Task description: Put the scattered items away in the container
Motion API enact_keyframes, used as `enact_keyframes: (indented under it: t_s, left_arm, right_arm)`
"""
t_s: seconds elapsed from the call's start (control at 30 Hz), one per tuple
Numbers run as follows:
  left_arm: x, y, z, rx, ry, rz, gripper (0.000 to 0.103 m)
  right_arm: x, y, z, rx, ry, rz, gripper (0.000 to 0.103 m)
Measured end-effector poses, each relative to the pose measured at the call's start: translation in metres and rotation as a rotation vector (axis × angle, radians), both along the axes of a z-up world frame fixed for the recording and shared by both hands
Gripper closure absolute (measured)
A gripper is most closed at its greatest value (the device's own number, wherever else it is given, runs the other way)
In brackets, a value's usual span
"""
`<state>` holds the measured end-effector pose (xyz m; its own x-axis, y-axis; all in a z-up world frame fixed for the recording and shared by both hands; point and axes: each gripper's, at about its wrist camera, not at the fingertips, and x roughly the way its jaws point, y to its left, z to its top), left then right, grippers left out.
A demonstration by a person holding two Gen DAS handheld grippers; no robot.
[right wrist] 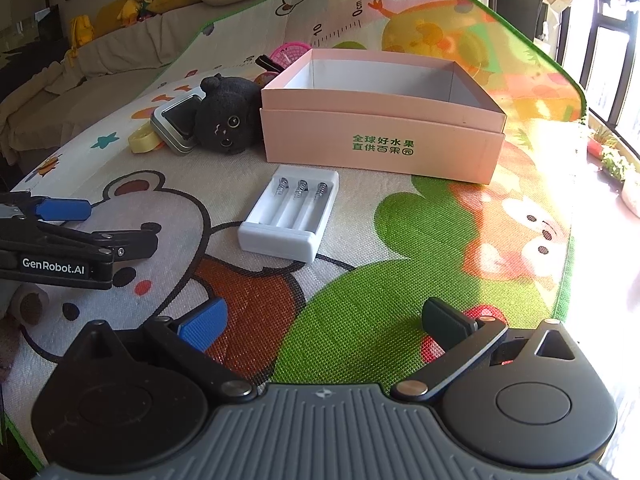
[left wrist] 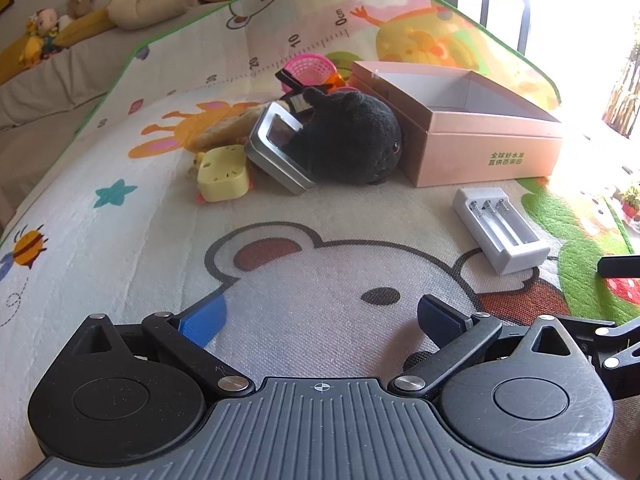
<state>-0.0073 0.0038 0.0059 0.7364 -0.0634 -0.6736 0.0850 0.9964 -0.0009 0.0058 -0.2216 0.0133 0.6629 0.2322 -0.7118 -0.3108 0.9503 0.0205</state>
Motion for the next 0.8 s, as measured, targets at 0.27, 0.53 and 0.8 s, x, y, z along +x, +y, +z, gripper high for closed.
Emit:
enact_keyframes:
  t_s: [0.27, 0.53, 0.8]
  left_arm:
    - [0.005, 0.008, 0.017, -0.041, -0.077, 0.029, 0.0]
    - [0.005, 0.013, 0.023, -0.054, -0.094, 0.038, 0.0]
    - [0.009, 0.009, 0.022, -0.068, -0.1, 0.012, 0.0]
  right_arm:
    - [0.003, 0.003, 0.003, 0.003, -0.003, 0.044, 0.0]
    - [0.024, 0.027, 0.011, -0.087, -0.105, 0.117, 0.0]
    - [0.043, -0.023, 0.002, -0.462, -0.324, -0.155, 0.0]
